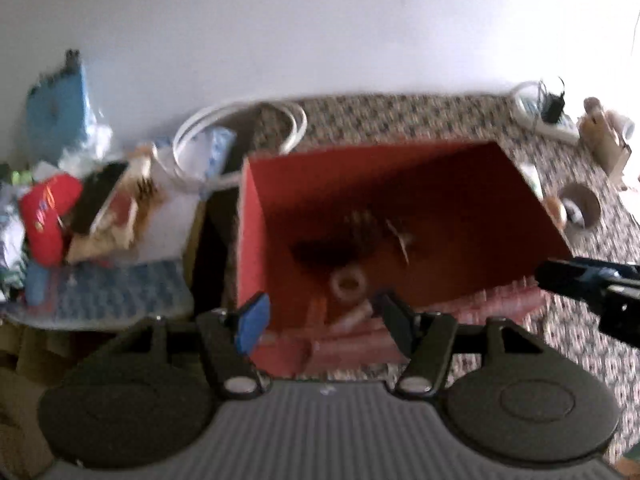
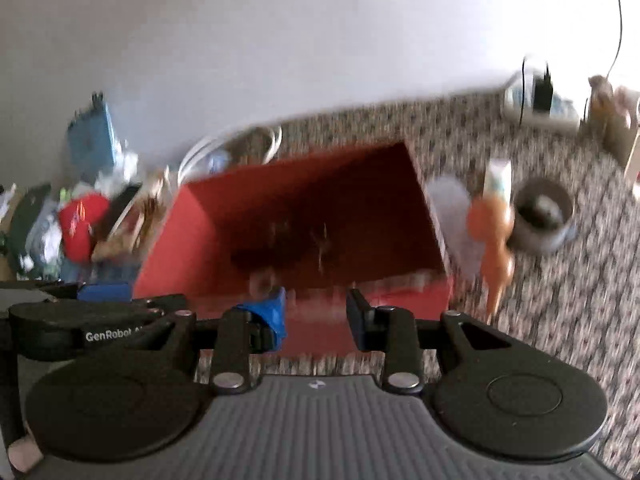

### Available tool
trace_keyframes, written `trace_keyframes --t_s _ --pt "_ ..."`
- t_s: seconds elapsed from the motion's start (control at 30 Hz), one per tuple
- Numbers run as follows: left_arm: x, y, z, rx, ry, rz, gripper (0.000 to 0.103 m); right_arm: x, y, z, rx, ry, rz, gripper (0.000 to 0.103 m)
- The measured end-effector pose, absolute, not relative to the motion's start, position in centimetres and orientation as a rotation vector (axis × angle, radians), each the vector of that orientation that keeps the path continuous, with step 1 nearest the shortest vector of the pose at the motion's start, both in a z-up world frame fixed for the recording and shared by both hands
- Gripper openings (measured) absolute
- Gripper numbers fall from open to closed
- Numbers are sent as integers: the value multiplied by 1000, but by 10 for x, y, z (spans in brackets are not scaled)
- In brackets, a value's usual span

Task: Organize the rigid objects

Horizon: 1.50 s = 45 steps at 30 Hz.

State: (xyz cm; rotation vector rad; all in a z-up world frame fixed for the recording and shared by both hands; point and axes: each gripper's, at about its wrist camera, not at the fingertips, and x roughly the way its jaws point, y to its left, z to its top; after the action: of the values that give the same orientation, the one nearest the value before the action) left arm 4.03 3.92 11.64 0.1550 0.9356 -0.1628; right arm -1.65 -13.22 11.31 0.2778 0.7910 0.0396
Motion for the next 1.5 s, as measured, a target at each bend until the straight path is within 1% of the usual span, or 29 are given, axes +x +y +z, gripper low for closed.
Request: trace_keyframes --t_s 0.17,0.37,0.6,1.13,1.5 --pt "50 31 117 143 892 -136 65 -10 -142 114 329 737 32 16" --pt "51 22 114 153 871 -130 65 -10 -136 104 267 733 35 16" --pt "54 20 102 163 850 -121 65 -5 -139 92 267 753 21 16" --pt "61 17 83 151 907 -115 65 5 -146 78 296 772 22 17" --pt "62 14 79 167 918 -119 65 5 -144 80 289 749 37 17"
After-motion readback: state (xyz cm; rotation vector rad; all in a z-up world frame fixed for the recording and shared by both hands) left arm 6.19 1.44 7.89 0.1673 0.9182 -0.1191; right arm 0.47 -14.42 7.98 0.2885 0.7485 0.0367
